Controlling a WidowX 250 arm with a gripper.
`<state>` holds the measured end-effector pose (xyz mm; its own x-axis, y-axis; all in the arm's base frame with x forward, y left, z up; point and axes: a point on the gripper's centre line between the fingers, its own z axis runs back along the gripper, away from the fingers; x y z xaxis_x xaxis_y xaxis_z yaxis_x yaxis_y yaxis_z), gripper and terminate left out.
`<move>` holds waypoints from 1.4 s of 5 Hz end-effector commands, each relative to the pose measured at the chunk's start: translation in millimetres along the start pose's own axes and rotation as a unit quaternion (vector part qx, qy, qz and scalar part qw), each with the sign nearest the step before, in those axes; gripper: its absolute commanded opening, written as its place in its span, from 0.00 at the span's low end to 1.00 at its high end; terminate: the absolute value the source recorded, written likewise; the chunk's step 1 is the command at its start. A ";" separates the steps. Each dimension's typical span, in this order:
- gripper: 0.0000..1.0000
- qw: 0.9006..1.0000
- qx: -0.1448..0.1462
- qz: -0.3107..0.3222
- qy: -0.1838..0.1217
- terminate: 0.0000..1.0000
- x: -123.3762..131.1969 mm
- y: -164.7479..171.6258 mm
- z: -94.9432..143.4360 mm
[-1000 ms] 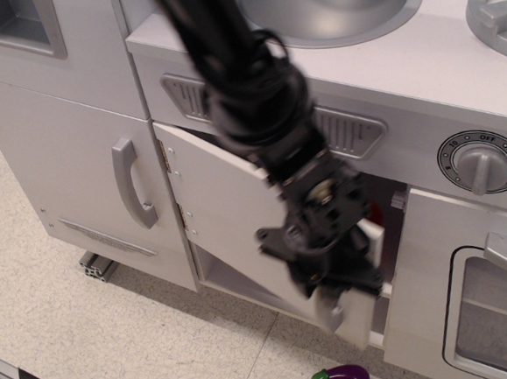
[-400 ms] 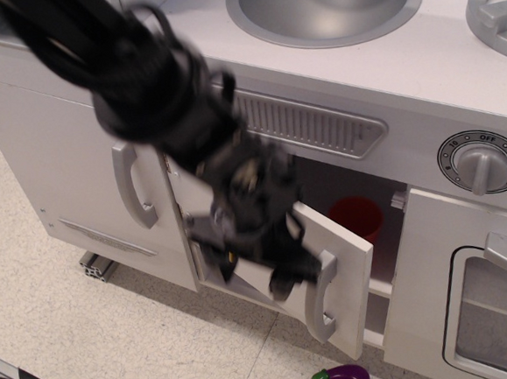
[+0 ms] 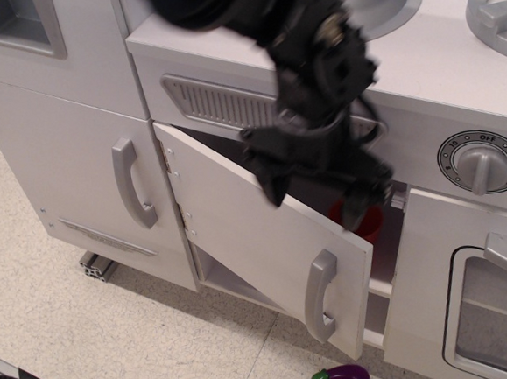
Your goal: Open cabinet
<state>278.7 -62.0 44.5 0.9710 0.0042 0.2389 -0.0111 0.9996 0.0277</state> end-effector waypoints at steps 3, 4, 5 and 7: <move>1.00 0.997 0.016 -0.077 -0.002 0.00 15.6 -14.0 -53.4; 1.00 0.996 0.009 -0.092 -0.002 0.00 -4.6 2.5 -53.5; 1.00 0.995 0.015 -0.094 -0.006 0.00 -21.5 25.1 -51.3; 1.00 0.996 0.023 -0.089 0.016 0.00 -48.8 79.3 -44.2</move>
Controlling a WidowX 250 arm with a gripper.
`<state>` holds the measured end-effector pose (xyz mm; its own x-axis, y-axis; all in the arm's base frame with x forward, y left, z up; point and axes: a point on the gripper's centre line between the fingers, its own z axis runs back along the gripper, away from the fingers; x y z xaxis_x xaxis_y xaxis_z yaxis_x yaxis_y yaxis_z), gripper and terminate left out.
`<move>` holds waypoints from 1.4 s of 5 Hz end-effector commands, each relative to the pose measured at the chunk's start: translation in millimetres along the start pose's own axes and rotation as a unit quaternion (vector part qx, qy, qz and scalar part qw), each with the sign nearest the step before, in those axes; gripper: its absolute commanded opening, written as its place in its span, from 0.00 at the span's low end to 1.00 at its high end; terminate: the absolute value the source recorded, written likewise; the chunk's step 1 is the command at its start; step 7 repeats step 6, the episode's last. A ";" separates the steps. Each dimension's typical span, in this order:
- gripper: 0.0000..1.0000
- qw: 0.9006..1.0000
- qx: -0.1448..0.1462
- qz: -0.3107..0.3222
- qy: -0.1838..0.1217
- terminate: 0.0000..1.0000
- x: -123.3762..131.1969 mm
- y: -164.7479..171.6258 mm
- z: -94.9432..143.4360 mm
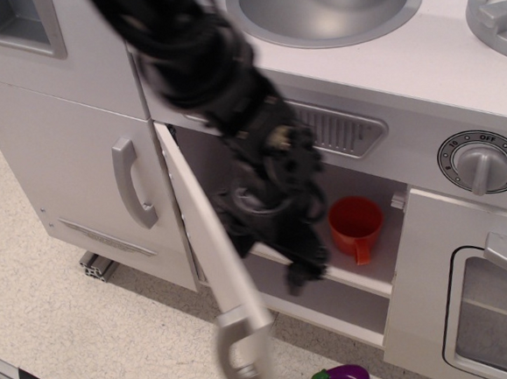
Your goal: Open cabinet
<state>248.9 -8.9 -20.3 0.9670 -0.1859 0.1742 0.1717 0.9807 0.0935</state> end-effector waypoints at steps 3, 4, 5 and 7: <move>1.00 0.999 0.033 0.004 0.003 0.00 -38.7 70.3 6.7; 1.00 0.999 0.033 0.004 0.003 0.00 -38.7 70.3 6.7; 1.00 0.999 0.033 0.004 0.003 0.00 -38.7 70.3 6.7; 1.00 0.999 0.033 0.004 0.003 1.00 -38.7 70.3 6.7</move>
